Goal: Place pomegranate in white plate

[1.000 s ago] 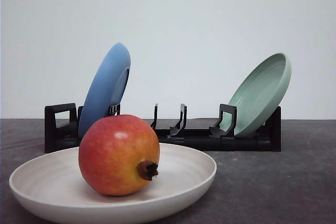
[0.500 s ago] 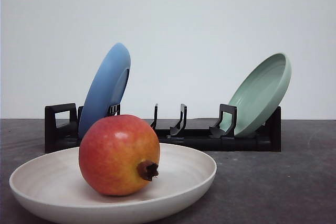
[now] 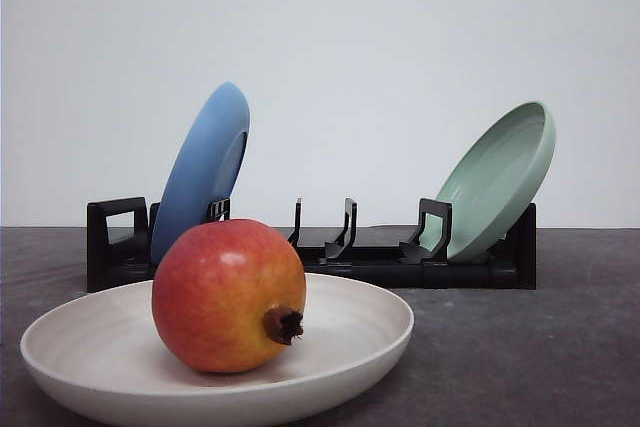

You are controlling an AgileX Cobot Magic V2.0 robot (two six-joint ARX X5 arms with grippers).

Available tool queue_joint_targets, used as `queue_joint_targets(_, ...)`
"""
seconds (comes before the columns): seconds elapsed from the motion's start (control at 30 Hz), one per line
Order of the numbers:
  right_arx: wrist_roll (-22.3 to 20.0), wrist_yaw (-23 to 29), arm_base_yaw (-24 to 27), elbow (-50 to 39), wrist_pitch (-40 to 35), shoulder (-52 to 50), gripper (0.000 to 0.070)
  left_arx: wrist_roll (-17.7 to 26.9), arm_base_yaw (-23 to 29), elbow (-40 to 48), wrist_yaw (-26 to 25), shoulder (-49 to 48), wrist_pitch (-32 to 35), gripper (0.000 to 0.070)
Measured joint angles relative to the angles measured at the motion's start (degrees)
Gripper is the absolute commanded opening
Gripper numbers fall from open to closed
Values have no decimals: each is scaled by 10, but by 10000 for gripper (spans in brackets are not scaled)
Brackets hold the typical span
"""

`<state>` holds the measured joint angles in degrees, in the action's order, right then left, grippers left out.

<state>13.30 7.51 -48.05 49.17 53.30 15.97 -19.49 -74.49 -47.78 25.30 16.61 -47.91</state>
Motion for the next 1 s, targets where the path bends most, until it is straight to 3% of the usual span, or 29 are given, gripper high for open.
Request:
queue_joint_targets(0.2, 0, 0, 0, 0, 0, 0, 3, 6, 140, 44, -1, -2, 33, 0)
queue_joint_targets(0.37, 0, 0, 0, 0, 0, 0, 3, 71, 331, 129, -19, -17, 119, 0)
queue_joint_targets(0.53, 0, 0, 0, 0, 0, 0, 3, 155, 539, 244, -145, -48, 219, 0)
queue_joint_targets(0.63, 0, 0, 0, 0, 0, 0, 3, 204, 635, 312, -231, -75, 273, 0)
queue_joint_targets(0.77, 0, 0, 0, 0, 0, 0, 3, 244, 701, 377, -267, -112, 333, 0)
queue_joint_targets(1.0, 0, 0, 0, 0, 0, 0, 3, 255, 710, 444, -267, -158, 364, 0)
